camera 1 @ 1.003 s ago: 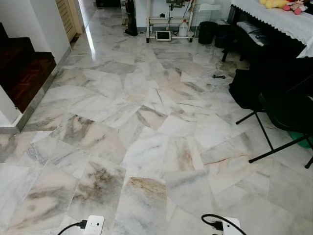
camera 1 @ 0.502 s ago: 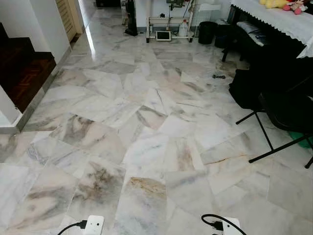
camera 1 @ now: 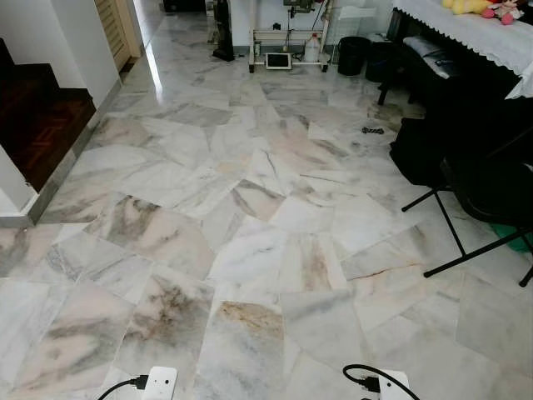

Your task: Setting the table

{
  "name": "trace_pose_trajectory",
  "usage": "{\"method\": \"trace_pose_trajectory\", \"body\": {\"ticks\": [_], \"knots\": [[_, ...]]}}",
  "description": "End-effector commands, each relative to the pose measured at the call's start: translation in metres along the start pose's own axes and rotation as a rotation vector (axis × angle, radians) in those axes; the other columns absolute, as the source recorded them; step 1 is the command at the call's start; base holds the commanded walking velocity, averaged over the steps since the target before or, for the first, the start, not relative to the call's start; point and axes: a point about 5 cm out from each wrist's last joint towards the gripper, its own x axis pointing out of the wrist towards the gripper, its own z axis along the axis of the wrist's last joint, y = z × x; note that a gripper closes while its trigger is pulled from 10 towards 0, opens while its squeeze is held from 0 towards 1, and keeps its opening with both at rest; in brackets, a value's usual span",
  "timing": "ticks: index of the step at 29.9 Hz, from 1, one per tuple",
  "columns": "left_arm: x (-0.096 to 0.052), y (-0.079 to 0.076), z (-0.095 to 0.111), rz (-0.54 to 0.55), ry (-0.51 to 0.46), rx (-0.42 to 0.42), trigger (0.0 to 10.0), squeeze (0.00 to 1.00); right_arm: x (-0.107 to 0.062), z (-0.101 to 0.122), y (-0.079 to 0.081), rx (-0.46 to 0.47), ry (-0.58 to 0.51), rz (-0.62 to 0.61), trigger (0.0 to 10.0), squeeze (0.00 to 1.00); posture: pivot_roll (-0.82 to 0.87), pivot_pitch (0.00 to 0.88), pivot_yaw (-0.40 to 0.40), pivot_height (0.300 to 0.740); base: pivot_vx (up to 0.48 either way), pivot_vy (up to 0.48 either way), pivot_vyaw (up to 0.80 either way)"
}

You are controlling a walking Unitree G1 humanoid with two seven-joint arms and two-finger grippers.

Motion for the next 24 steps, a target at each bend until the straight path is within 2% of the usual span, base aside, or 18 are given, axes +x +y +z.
{"method": "trace_pose_trajectory", "body": {"ticks": [1, 24], "knots": [[0.0046, 0.0119, 0.0296, -0.027, -0.067, -0.18, 10.0, 0.0, 0.0062, 0.0285, 0.0096, 0.144, -0.048, 0.088, 10.0, 0.0, 0.1, 0.0, -0.099, 0.74, 0.0, 0.0, 0.0], [0.0044, 0.0109, 0.0276, -0.027, -0.062, -0.179, 10.0, 0.0, 0.0064, 0.0285, 0.0124, 0.145, -0.046, 0.095, 10.0, 0.0, 0.1, 0.0, -0.1, 0.74, 0.0, 0.0, 0.0]]}}
